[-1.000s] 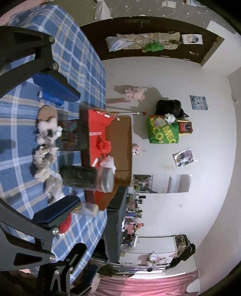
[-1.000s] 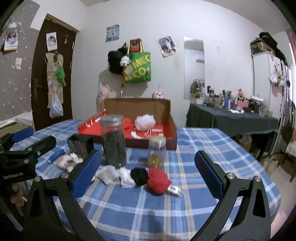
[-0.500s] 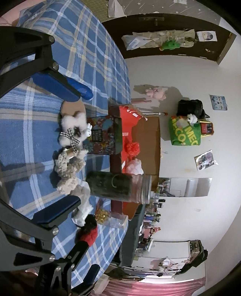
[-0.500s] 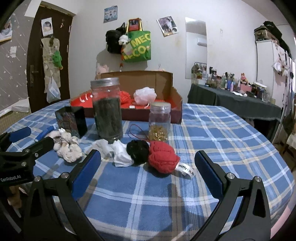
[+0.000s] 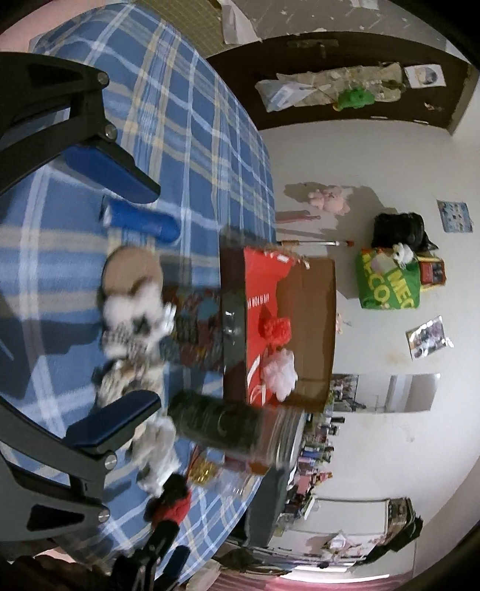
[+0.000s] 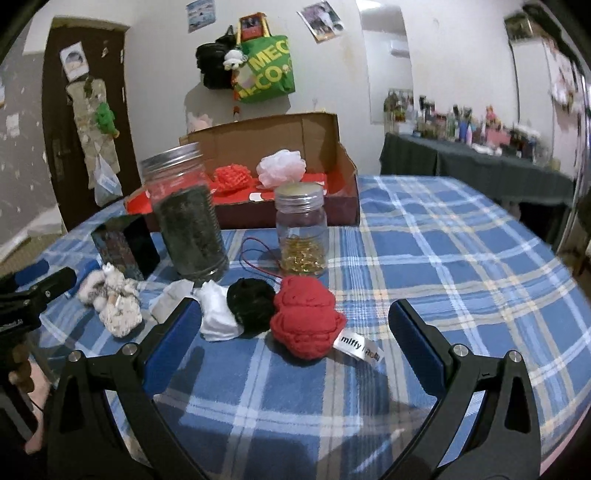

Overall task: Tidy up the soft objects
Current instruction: 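Grasp the blue cylinder with the left tool while the right tool grasps the red knitted ball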

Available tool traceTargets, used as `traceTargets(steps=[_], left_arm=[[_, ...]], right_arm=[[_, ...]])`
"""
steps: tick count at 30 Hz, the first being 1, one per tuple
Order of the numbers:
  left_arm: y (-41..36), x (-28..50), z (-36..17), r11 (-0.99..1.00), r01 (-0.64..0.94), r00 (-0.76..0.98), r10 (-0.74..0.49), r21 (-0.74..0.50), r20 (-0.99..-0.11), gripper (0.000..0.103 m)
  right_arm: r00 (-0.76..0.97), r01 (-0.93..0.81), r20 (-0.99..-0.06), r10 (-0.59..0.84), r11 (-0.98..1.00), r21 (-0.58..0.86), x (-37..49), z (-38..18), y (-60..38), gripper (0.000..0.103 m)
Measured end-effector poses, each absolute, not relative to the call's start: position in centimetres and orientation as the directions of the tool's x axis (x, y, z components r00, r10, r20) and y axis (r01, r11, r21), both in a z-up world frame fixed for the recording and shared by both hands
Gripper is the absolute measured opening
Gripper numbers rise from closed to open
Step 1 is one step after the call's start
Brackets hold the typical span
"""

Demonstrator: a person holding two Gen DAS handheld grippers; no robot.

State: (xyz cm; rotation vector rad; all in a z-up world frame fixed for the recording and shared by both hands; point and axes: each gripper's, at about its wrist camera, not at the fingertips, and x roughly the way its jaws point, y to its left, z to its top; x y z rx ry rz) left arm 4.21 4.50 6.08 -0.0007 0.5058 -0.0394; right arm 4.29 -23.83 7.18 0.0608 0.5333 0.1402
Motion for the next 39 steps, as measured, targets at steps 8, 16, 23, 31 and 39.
traceTargets(steps=[8, 16, 23, 31, 39], left_arm=[[8.4, 6.8, 5.2, 0.999, -0.03, 0.816, 0.017, -0.014, -0.578, 0.103], [9.2, 8.2, 3.4, 0.999, -0.043, 0.761, 0.041, 0.013, -0.647, 0.089], [9.0, 8.3, 3.2, 0.985, 0.113, 0.732, -0.171, -0.131, -0.659, 0.025], [7.3, 6.4, 5.6, 0.989, 0.133, 0.781, -0.145, -0.066, -0.608, 0.023], [5.8, 4.8, 7.8, 0.979, 0.192, 0.809, -0.193, -0.061, -0.554, 0.023]], right_arm=[[0.794, -0.099, -0.557, 0.246, 0.955, 0.28, 6.7, 6.5, -26.9, 0.102], [0.758, -0.091, -0.584, 0.289, 0.935, 0.343, 7.9, 5.8, -27.8, 0.065], [0.719, -0.135, -0.596, 0.356, 0.914, 0.383, 8.3, 5.1, -27.3, 0.035], [0.777, -0.152, -0.539, 0.326, 0.927, 0.342, 6.5, 6.8, -27.3, 0.035], [0.803, -0.185, -0.491, 0.337, 0.925, 0.333, 5.1, 8.7, -26.9, 0.035]])
